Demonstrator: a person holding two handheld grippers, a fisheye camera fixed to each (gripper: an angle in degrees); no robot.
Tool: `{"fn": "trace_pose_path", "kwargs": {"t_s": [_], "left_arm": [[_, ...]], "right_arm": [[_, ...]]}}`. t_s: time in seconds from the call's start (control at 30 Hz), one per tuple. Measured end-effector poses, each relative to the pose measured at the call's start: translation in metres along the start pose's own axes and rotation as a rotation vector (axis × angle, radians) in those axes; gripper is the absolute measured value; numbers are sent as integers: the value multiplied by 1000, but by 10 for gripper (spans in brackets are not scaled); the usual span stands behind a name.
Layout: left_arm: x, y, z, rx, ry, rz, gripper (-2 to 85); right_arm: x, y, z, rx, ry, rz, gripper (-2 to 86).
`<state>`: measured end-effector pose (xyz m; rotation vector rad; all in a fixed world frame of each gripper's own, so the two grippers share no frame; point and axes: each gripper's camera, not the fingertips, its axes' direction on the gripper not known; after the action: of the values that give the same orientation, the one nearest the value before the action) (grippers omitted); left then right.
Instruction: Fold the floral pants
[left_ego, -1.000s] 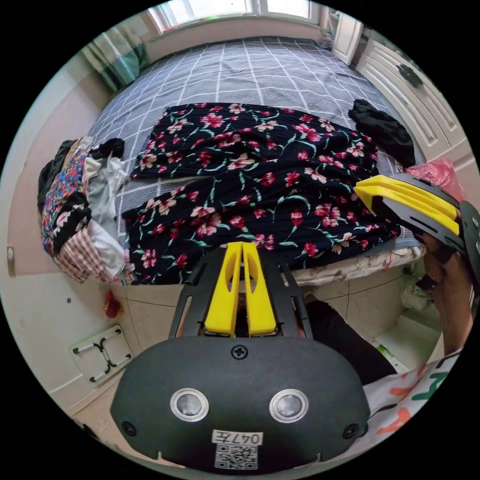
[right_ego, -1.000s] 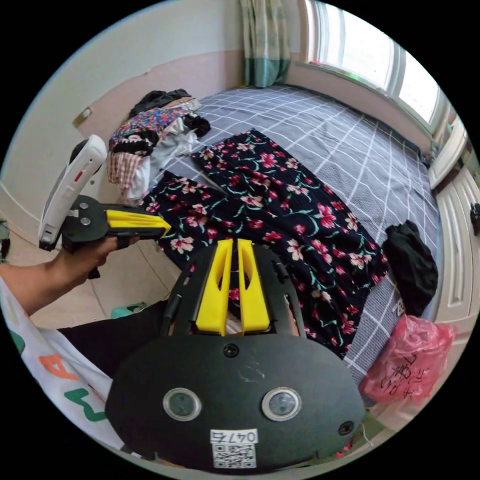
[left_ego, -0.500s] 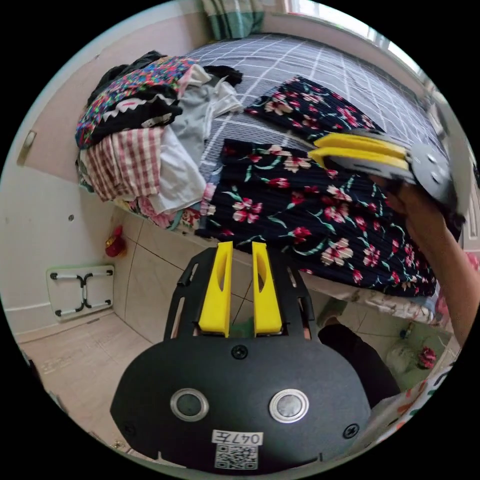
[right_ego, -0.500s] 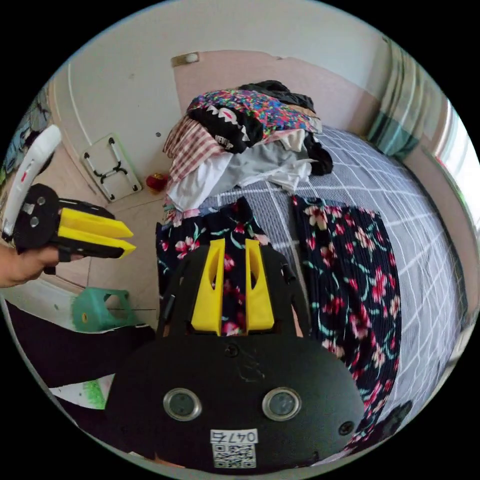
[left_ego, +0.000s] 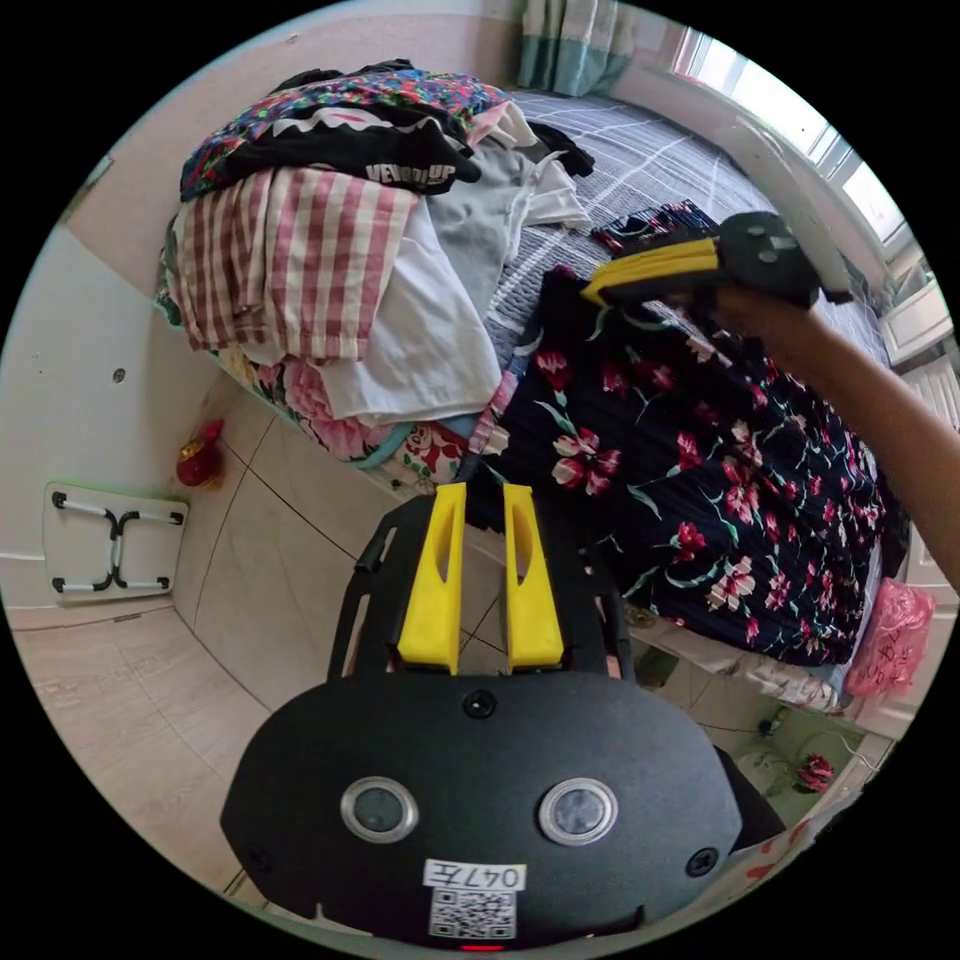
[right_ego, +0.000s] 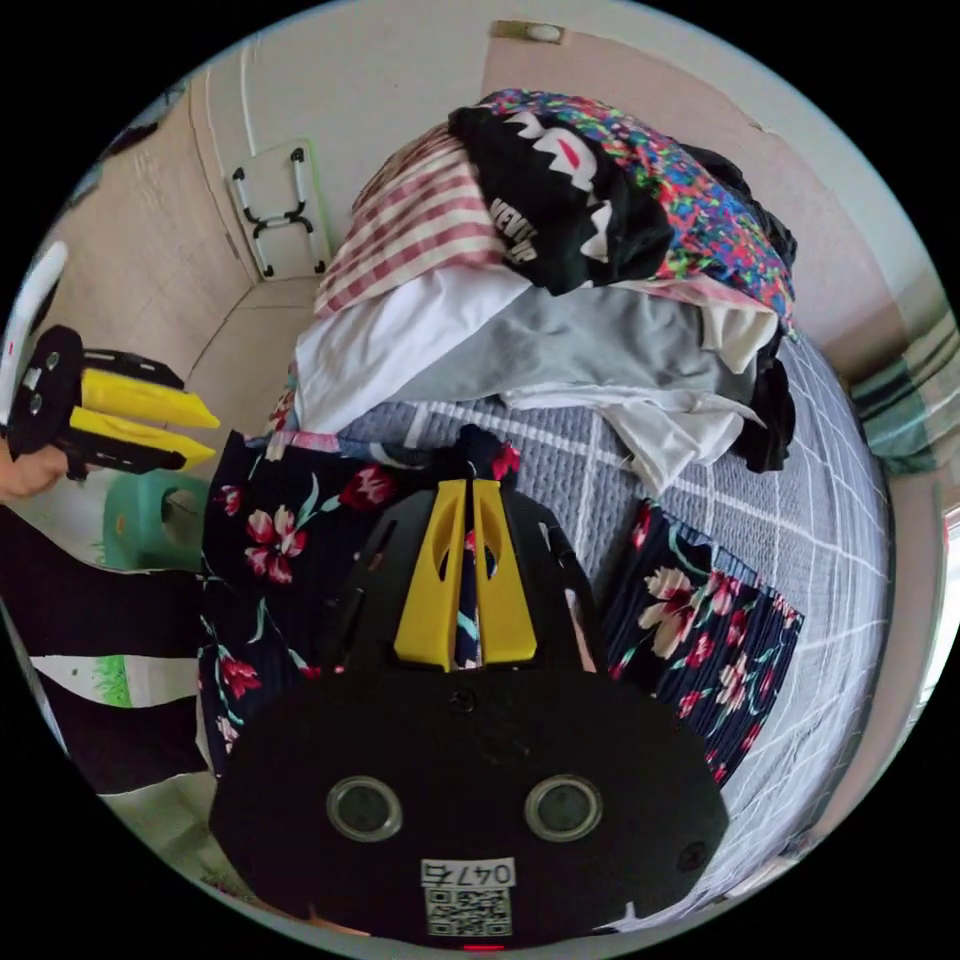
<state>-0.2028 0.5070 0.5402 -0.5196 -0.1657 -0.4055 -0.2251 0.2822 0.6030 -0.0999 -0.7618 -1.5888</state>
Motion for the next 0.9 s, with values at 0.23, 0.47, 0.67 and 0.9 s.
{"fn": "trace_pose_path", "kwargs": {"t_s": [0.23,0.47,0.67,0.9], "left_arm": [[-31,-11,6,15,16,-19,108],[-55,-5,12,-39,91,-43,117],[-71,9,35,-107,187,-116,125],[-78,25,71,-84,331,-224,138]], "right_arm": [[63,-11,24,-70,56,114,1],[53,25,2,36,39,276,70],[-26,155,-117,155,145,550,49],[-137,304,-189,-105,306,793,15]]}}
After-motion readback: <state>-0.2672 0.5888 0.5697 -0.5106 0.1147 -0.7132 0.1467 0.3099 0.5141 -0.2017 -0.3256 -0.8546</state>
